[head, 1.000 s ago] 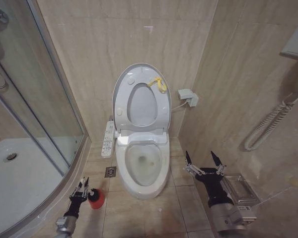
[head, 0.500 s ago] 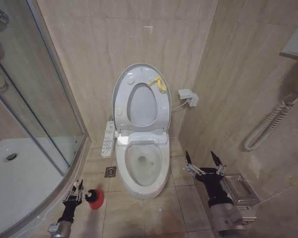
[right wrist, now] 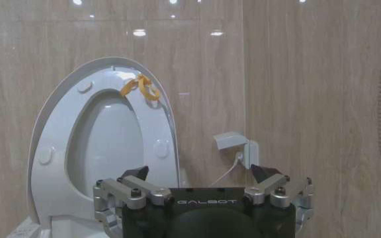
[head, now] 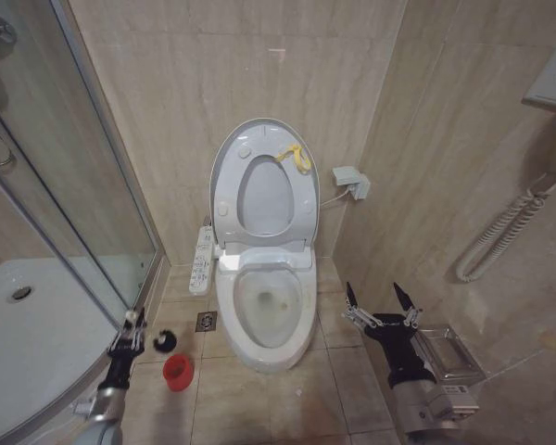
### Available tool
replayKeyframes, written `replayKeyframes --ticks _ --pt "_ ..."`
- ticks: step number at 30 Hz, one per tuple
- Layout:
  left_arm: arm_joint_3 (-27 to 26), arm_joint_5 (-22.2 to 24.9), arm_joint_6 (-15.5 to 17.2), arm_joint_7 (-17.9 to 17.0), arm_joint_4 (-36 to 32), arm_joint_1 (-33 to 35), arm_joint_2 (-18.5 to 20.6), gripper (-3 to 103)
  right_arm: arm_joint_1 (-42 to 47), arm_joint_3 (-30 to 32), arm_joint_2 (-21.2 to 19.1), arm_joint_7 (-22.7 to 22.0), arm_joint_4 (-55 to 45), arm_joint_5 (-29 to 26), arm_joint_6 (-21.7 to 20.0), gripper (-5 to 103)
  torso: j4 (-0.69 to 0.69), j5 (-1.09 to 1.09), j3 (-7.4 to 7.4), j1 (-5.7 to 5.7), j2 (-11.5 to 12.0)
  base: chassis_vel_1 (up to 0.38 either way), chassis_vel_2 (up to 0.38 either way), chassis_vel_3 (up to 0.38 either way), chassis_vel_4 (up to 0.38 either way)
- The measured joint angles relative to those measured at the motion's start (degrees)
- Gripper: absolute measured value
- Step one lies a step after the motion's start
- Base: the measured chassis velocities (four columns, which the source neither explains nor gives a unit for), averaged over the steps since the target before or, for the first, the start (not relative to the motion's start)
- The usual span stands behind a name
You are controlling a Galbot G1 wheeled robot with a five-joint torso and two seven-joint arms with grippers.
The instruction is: Open the toilet lid, clean the toilet bowl with a toilet brush, close the toilet lid, and flush.
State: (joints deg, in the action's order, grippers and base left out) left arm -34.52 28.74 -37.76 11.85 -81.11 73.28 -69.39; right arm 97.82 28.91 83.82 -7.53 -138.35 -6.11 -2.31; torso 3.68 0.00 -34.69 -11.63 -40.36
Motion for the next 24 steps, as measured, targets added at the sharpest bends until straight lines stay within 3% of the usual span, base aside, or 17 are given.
replayKeyframes --ticks 2,3,8,15,19,24 --pt "0.81 0.21 3.36 -2.19 -7.86 1.64 0.37 21 0.00 0.00 0.00 0.00 0.00 0.00 0.00 100 0.01 0.01 0.00 0.00 0.00 0.000 0.000 0.000 0.000" --pt "0.81 0.21 3.36 -2.19 -7.86 1.64 0.37 21 0.00 0.00 0.00 0.00 0.00 0.00 0.00 100 0.01 0.01 0.00 0.00 0.00 0.000 0.000 0.000 0.000" --pt "0.98 1.69 9.06 -4.45 -21.96 5.75 1.72 21 0.00 0.00 0.00 0.00 0.00 0.00 0.00 100 -0.01 0.00 0.00 0.00 0.00 0.000 0.000 0.000 0.000" --pt "0.02 7.04 13.97 -4.70 -33.44 9.65 4.14 21 0.00 0.00 0.00 0.00 0.00 0.00 0.00 100 -0.02 0.00 0.00 0.01 -0.01 0.000 0.000 0.000 0.000" --pt "0.23 11.42 16.38 -4.43 -36.67 9.40 6.10 21 0.00 0.00 0.00 0.00 0.00 0.00 0.00 100 -0.02 0.00 0.00 0.01 0.00 0.000 0.000 0.000 0.000" --pt "1.84 17.94 17.32 -2.83 -35.05 6.15 9.40 21 0.00 0.00 0.00 0.00 0.00 0.00 0.00 100 -0.01 -0.01 0.00 0.00 0.00 0.000 0.000 0.000 0.000"
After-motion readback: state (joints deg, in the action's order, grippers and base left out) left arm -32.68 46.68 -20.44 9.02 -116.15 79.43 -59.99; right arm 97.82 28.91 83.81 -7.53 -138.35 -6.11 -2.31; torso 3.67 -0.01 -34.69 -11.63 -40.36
